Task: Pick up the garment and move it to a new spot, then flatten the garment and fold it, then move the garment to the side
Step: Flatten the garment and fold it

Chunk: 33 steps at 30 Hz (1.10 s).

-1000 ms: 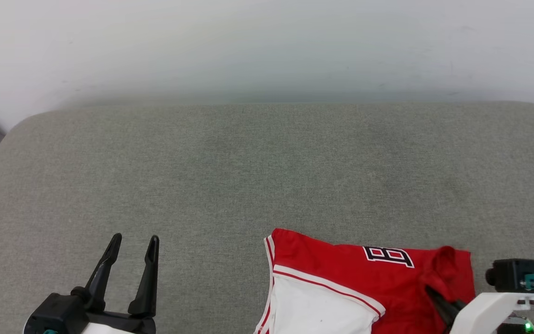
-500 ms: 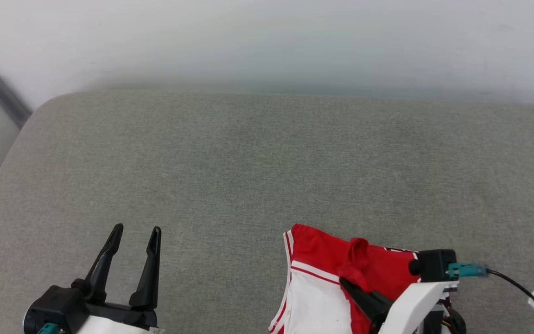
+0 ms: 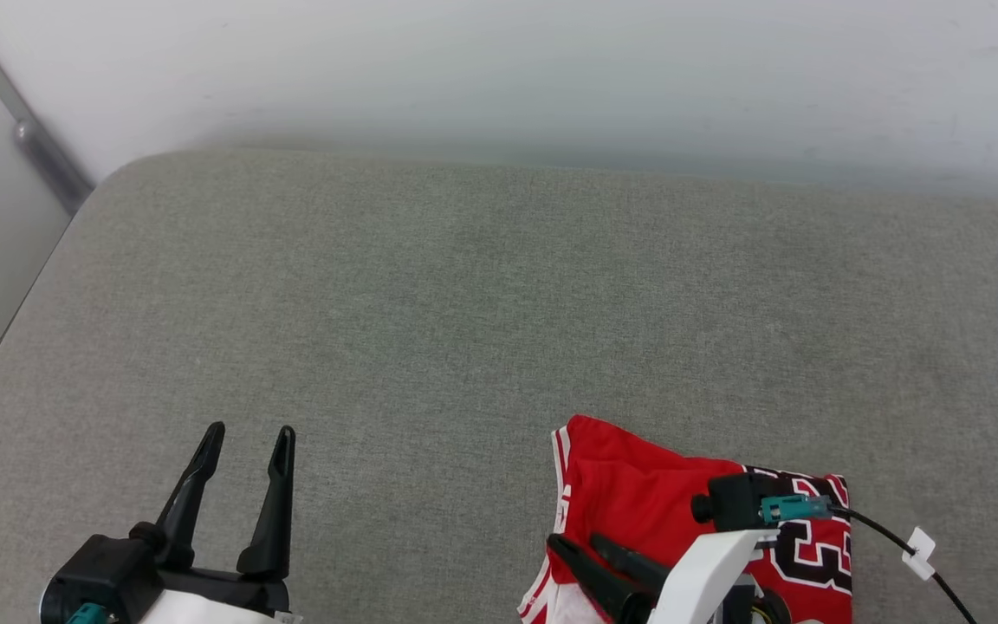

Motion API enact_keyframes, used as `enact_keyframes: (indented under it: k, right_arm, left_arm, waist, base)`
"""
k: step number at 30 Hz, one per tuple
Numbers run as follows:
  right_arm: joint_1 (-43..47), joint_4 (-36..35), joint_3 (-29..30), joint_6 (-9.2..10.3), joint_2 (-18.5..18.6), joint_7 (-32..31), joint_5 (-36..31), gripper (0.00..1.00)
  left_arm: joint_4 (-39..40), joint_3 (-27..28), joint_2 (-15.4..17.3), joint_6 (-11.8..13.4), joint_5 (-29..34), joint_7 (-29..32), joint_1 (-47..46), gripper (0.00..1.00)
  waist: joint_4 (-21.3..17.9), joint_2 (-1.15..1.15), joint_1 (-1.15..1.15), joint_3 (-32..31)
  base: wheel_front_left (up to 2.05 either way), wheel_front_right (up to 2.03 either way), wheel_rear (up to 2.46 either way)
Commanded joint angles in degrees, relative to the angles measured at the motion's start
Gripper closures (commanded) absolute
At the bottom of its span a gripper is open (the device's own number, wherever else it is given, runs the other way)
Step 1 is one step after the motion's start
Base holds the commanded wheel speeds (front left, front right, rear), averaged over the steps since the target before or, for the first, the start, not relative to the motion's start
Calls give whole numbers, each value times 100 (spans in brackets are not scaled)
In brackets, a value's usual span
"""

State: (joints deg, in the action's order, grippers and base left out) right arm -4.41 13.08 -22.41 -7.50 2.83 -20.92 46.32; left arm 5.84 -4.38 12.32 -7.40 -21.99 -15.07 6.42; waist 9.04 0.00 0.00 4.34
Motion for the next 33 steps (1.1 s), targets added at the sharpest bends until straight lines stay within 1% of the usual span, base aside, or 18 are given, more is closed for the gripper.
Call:
enact_keyframes:
  k: [1,4,8,9,10,13,17,19,22,24,27,33]
  right_arm:
    - [-90,56,-20,2,12,30,23,0]
    - [-259,13,21,2,6,75,-376,0]
    - [-464,-199,302,2,8,81,-936,0]
    - [-650,-398,643,2,6,112,-1738,0]
    - [-650,-398,643,2,6,112,-1738,0]
    - [-866,-657,1048,2,72,223,-2743,0]
    - [-1051,-1011,1333,2,425,525,-3741,0]
    - [-1065,-1155,1617,2,535,765,-4090,0]
    - [-888,-1317,1995,2,662,1147,-4480,0]
    - [-707,-1408,2251,2,663,1388,-4616,0]
    - [-420,-1526,2594,2,517,1764,-4667,0]
    - [156,-1761,2965,3,241,2624,-4666,0]
  left_arm:
    - [-30,15,69,-6,117,-12,-56,0]
    - [-40,54,23,-6,134,-12,-44,0]
    - [-11,37,8,-6,155,-12,-71,0]
    - [20,33,-4,-6,137,-12,-93,0]
    - [20,33,-4,-6,137,-12,-93,0]
    - [48,41,-17,-6,113,-12,-109,0]
    - [22,17,-30,-6,50,-12,-132,0]
    - [11,-3,-43,-6,2,-12,-184,0]
    - [-17,-22,-17,-6,-15,-12,-205,0]
    - [-29,-12,-20,-6,-28,-12,-216,0]
    - [-49,-9,-32,-6,-39,-12,-209,0]
    - [-49,80,-115,-6,-94,-12,-121,0]
  waist:
    - [-40,0,0,-5]
    - [-133,0,0,-11]
    - [-286,0,0,-28]
    - [-419,0,0,-33]
    - [-419,0,0,-33]
    - [-545,0,0,-20]
    - [-671,0,0,10]
    - [-705,0,0,28]
    - [-744,0,0,61]
    - [-765,0,0,83]
    - [-782,0,0,116]
    - [-788,0,0,103]
  base:
    - [0,0,0]
    - [0,0,0]
    - [0,0,0]
    - [0,0,0]
    - [0,0,0]
    - [0,0,0]
    - [0,0,0]
    - [0,0,0]
    - [0,0,0]
    - [0,0,0]
    - [0,0,0]
    - [0,0,0]
